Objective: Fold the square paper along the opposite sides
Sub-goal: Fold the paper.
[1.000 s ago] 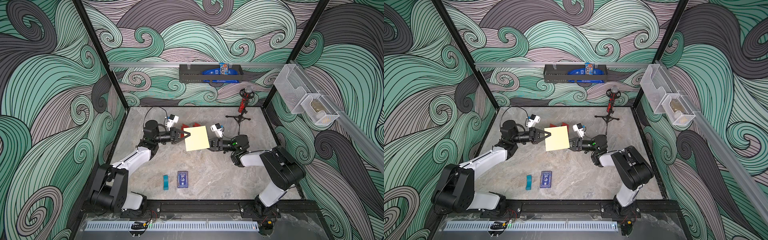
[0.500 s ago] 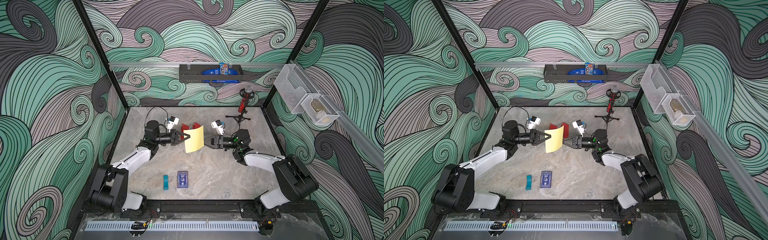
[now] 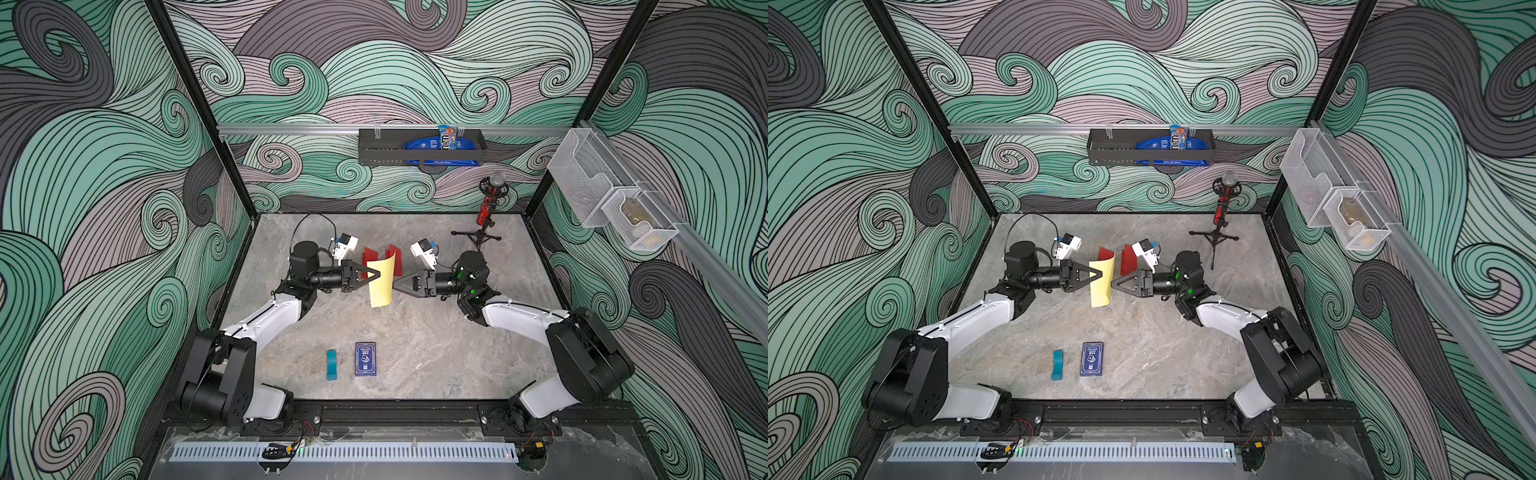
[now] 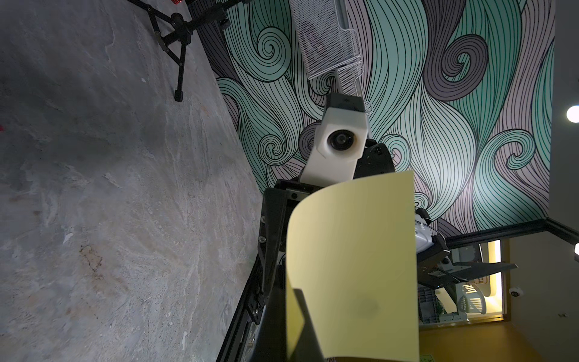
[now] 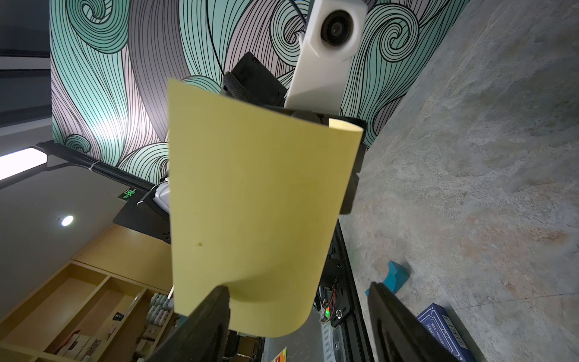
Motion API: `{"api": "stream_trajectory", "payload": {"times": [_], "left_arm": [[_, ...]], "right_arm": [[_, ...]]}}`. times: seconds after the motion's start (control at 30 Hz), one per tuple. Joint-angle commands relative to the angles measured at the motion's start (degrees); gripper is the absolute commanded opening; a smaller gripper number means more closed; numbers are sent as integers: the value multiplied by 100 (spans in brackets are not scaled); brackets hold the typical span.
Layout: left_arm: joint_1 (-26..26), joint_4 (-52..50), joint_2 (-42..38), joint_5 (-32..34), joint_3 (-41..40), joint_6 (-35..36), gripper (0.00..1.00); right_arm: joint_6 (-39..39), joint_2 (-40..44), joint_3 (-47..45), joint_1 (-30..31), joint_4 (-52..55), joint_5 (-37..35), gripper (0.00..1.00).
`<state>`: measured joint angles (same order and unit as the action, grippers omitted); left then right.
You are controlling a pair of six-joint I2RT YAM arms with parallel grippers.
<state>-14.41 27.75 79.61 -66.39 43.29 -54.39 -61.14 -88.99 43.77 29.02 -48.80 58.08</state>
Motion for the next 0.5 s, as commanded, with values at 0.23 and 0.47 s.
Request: {"api": "stream_trajectory", "payload": {"times": [0.23,0.47], "left_arm": [[25,-50,-179,-23,154,148,0],[26,55,-182,-58,154,51,0]], "right_arm": [[679,-338,382,188,947,35,74],[226,-505,450,352,156,314,60]]}}
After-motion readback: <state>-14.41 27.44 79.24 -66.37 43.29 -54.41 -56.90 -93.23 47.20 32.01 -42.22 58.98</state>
